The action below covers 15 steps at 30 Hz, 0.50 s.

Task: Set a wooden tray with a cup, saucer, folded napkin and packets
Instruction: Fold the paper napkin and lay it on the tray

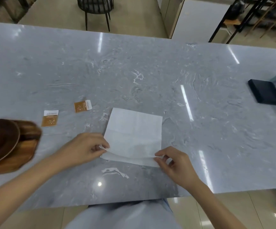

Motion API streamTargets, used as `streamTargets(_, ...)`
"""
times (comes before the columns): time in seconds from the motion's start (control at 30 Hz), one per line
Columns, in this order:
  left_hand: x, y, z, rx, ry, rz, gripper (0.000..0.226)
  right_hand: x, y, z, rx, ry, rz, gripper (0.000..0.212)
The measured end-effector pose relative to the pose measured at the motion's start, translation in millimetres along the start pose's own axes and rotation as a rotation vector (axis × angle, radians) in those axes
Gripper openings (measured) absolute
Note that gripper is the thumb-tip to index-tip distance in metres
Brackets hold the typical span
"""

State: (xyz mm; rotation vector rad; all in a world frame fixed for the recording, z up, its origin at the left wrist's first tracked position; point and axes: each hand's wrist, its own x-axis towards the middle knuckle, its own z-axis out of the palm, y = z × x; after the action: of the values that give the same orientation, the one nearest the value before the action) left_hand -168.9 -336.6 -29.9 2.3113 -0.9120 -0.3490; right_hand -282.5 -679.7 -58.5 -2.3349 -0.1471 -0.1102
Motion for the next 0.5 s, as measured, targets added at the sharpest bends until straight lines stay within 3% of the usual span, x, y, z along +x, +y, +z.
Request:
streamTargets(0.23, -24.2, -5.7, 36.4, -0.159, 0.039, -0.071, 0.020, -21.0, 8.6, 11.9, -0.046, -0.004, 0.033, 0.013)
streamTargets(0.5, -28.4, -2.4, 45.1, -0.099, 0.149, -0.024, 0.022, -25.9, 6.0, 7.6, -0.135, 0.048, 0.025, 0.013)
